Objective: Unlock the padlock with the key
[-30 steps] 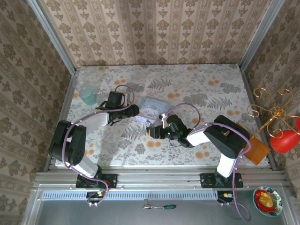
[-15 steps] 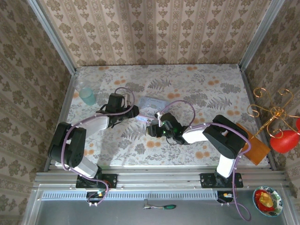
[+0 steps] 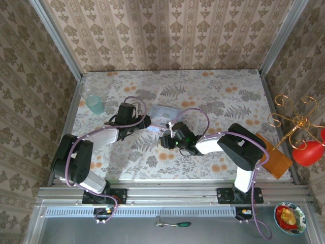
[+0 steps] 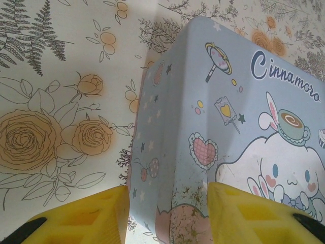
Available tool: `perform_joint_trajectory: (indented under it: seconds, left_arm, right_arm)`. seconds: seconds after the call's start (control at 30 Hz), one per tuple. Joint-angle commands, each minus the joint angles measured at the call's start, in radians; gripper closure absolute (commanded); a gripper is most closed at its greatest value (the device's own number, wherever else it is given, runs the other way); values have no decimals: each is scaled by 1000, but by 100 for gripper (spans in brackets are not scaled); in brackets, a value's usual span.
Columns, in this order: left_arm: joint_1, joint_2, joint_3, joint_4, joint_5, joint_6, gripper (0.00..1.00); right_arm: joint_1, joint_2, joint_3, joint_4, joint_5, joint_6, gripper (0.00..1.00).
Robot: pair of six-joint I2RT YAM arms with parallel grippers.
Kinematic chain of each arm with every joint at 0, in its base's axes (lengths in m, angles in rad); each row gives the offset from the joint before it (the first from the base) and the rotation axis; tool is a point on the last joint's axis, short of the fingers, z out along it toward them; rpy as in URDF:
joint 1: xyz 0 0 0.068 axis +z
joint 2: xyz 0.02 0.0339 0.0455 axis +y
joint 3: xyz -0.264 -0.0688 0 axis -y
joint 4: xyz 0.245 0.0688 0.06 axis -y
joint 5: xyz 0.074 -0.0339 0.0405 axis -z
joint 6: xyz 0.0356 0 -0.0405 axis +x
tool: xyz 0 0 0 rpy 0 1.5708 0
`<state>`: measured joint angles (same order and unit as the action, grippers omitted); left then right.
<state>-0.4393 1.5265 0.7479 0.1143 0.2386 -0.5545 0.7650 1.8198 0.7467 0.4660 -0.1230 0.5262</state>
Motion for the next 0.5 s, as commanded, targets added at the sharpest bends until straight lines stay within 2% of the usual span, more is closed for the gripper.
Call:
perform_joint_trajectory:
  seconds: [0.0, 0.23, 0.33, 0.47]
  left_arm:
    - [-12, 12, -53, -128, -44, -7, 56]
    - [-11, 9, -69, -139, -102, -11, 56]
    - [-10, 0, -83, -137, -105, -21, 56]
    - [-69, -13, -93, -157, -107, -48, 56]
  right_arm:
    - [4, 15, 20, -51, 36, -15, 73]
    - [3, -45, 0, -97, 102, 9, 91]
    - [3, -68, 3, -121, 103, 26, 95]
    - [3, -73, 11, -163, 159, 54, 100]
